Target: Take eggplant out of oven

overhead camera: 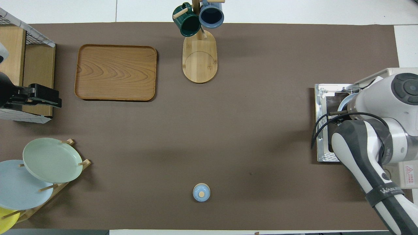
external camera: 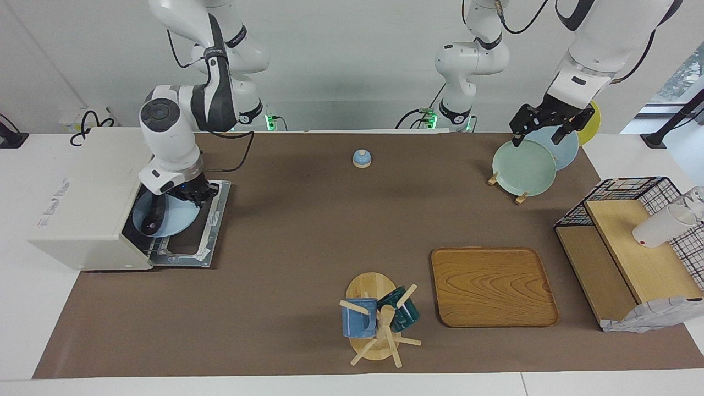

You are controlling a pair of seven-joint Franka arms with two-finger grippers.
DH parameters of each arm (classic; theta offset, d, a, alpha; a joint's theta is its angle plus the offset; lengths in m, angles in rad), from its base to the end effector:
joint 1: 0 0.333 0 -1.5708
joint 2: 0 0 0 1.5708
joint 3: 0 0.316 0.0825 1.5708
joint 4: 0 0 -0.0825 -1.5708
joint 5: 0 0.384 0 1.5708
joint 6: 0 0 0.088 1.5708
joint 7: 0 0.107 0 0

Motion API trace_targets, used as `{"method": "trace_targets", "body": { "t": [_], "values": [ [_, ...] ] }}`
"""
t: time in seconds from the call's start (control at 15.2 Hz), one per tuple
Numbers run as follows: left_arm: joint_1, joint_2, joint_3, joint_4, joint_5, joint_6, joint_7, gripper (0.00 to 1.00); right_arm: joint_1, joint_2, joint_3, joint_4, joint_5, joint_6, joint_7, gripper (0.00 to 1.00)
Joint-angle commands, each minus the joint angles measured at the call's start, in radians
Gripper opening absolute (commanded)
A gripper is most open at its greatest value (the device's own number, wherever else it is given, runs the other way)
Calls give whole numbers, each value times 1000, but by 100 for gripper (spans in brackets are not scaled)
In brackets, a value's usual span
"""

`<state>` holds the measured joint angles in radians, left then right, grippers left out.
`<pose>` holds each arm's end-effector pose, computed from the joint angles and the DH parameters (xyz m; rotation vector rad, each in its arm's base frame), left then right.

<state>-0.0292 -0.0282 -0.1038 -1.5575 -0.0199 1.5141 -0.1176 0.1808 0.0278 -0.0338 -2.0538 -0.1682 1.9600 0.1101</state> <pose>0.5350 -0.0747 0.6412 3.1265 -0.0255 -0.0271 0.5371 0.0685 0.4148 2.9666 0.1638 -0.1502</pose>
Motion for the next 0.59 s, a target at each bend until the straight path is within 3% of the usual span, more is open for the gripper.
{"method": "trace_targets", "body": {
  "t": [0.0,0.13,0.53],
  "values": [
    [18,-13,-10,-15,-5,18,-2,100,98,23,0,40,-28,-49,72,0],
    [18,-13,-10,-15,-6,18,-2,100,147,30,2,89,-31,-88,159,0],
    [20,-13,-8,-15,-6,21,1,100,333,159,5,306,-13,-164,347,0]
  ]
}}
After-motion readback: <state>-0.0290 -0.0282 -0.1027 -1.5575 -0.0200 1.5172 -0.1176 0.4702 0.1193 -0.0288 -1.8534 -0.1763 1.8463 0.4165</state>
